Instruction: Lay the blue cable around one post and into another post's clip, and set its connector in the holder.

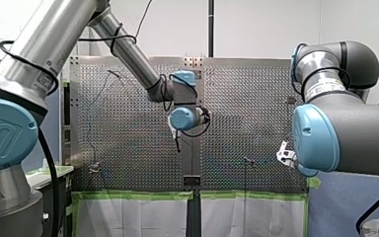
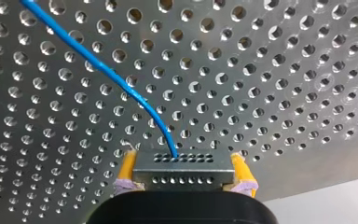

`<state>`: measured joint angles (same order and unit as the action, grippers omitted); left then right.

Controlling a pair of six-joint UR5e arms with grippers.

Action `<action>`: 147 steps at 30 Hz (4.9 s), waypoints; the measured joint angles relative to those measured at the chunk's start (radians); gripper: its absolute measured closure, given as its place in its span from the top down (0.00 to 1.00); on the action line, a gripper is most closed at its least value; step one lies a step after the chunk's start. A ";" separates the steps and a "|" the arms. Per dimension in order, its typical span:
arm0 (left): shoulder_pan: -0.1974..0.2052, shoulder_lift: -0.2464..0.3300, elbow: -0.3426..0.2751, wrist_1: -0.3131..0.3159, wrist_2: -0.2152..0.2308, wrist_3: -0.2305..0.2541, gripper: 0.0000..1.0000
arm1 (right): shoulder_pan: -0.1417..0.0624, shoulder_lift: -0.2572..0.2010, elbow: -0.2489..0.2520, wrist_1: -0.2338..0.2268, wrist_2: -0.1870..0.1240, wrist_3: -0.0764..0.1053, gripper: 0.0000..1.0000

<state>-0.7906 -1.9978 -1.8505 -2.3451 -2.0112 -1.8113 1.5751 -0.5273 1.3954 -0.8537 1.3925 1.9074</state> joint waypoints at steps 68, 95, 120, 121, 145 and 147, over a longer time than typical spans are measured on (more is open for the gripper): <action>0.273 0.176 -0.606 0.346 0.240 -0.030 1.00 | 0.027 0.000 -0.007 0.004 0.005 -0.026 0.00; 0.273 0.176 -0.759 0.409 0.262 -0.035 1.00 | 0.027 -0.002 -0.009 0.037 0.009 -0.071 0.00; 0.273 0.176 -0.742 0.449 0.271 -0.042 1.00 | 0.081 -0.126 0.062 0.110 0.102 -0.180 0.00; 0.273 0.176 -0.741 0.449 0.270 -0.042 1.00 | 0.087 -0.135 0.071 0.115 0.108 -0.182 0.00; 0.273 0.176 -0.741 0.418 0.272 -0.038 1.00 | 0.224 -0.365 0.197 0.226 0.137 -0.145 0.00; 0.273 0.176 -0.741 0.418 0.272 -0.038 1.00 | 0.220 -0.383 0.198 0.241 0.132 -0.147 0.00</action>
<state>-0.5171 -1.8213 -2.5910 -1.9275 -1.7388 -1.8493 1.7953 -0.9100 1.5932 -0.6123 1.5244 1.7602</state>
